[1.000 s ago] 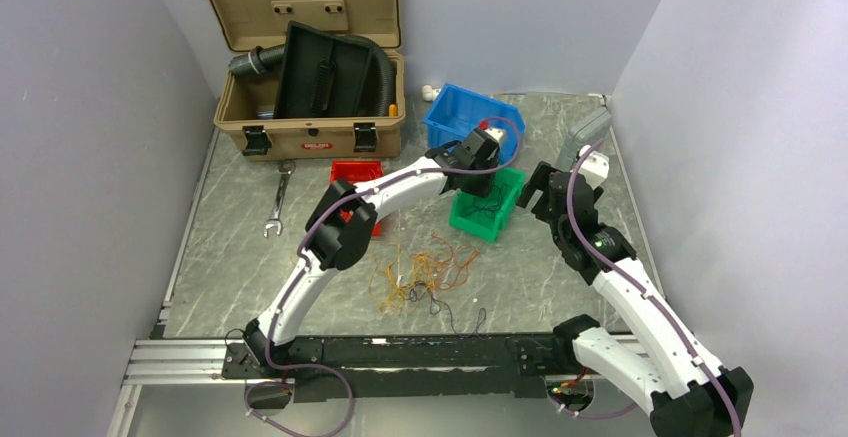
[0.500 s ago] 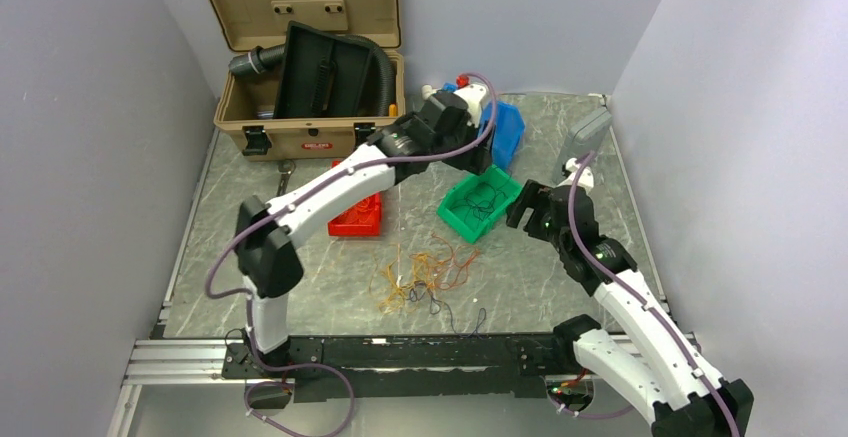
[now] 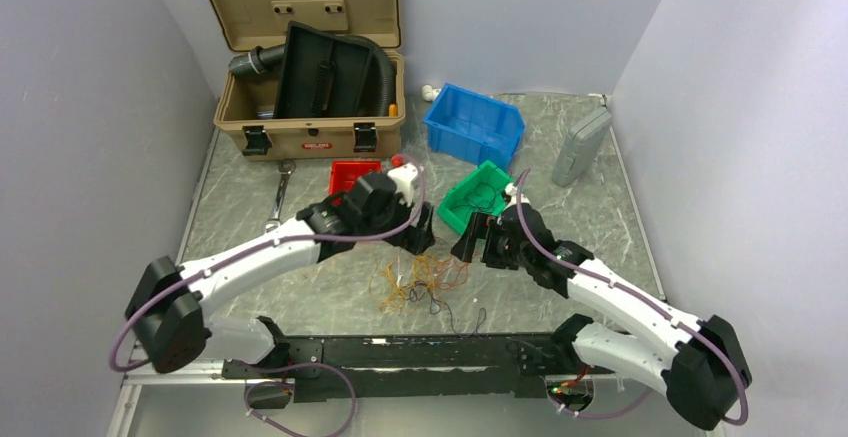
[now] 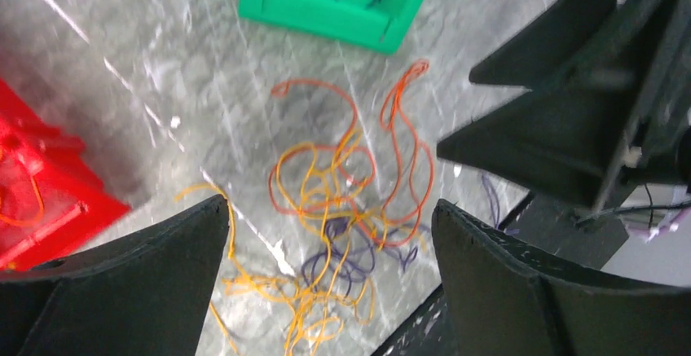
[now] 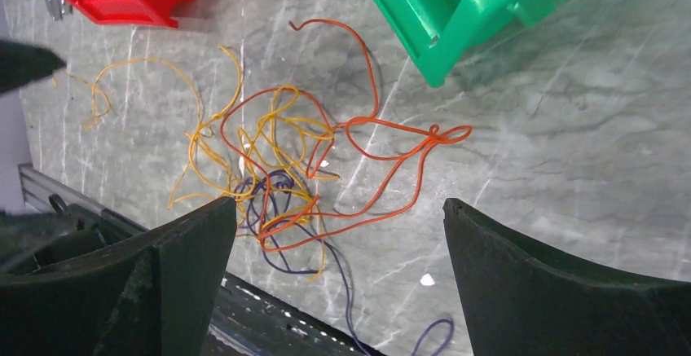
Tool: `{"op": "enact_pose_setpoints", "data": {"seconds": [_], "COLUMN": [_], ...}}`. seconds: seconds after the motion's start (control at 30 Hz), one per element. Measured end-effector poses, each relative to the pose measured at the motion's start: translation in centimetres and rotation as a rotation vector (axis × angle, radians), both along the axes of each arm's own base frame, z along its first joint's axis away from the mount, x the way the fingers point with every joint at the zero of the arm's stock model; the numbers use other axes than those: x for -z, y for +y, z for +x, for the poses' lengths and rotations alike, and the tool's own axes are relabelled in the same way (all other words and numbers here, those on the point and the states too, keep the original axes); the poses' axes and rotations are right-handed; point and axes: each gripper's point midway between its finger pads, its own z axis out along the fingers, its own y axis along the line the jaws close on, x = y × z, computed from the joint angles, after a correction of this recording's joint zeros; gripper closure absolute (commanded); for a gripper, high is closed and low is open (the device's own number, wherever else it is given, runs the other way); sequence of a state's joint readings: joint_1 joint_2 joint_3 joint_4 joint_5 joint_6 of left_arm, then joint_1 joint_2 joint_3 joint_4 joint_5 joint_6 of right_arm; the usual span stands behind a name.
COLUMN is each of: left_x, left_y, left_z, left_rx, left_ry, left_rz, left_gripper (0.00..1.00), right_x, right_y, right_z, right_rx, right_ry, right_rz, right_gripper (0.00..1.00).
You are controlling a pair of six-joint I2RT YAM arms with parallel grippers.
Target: Untangle the cables
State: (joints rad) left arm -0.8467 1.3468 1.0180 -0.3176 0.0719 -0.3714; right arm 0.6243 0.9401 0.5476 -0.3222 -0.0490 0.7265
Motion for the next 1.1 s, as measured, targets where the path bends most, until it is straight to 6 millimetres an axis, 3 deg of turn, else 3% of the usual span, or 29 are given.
{"op": "enact_pose_setpoints", "data": {"seconds": [0.07,0.17,0.37,0.47,0.53,0.6,0.67,0.73,0.8,0.93,1.1], "left_x": [1.0,1.1,-1.7,-3.0,-3.9,-4.5,-5.0,-5.4,-5.7,-5.5,-5.2], "left_y": [1.3,2.8,5.2,6.4,7.2,8.1,9.1,10.1,11.0,12.5,13.6], "left_z": [-1.3,-2.5,-3.4,-3.5,-3.5,-3.6,-3.7,-3.8,-3.9,-4.2,-4.5], "left_rx": [-0.007,-0.023,-0.073,-0.111,-0.139,-0.167,-0.197,-0.229,-0.257,-0.301,-0.322], "left_ry": [0.007,-0.020,-0.132,-0.179,-0.205,-0.225,-0.242,-0.257,-0.267,-0.273,-0.271], "left_rz": [-0.011,-0.051,-0.155,-0.183,-0.196,-0.198,-0.200,-0.198,-0.196,-0.168,-0.142], "left_gripper": [0.03,0.03,0.03,0.03,0.02,0.01,0.01,0.01,0.01,0.01,0.01], "right_x": [0.9,2.3,5.2,6.7,6.6,6.6,7.0,7.6,8.1,7.5,3.2], "right_y": [0.7,0.3,-0.9,-0.9,-0.4,0.2,0.5,0.7,0.6,0.6,0.4], "right_z": [-0.1,0.5,1.7,2.1,2.6,2.9,3.0,2.9,2.7,2.7,2.8], "right_rx": [0.037,0.149,0.366,0.411,0.425,0.433,0.440,0.438,0.442,0.450,0.434], "right_ry": [0.031,0.069,0.152,0.192,0.190,0.186,0.188,0.196,0.205,0.205,0.131], "right_rz": [0.017,0.034,0.015,-0.029,-0.033,-0.041,-0.056,-0.074,-0.093,-0.098,-0.054], "right_gripper": [0.00,0.00,0.02,0.07,0.12,0.25,0.48,0.80,1.00,1.00,1.00]}}
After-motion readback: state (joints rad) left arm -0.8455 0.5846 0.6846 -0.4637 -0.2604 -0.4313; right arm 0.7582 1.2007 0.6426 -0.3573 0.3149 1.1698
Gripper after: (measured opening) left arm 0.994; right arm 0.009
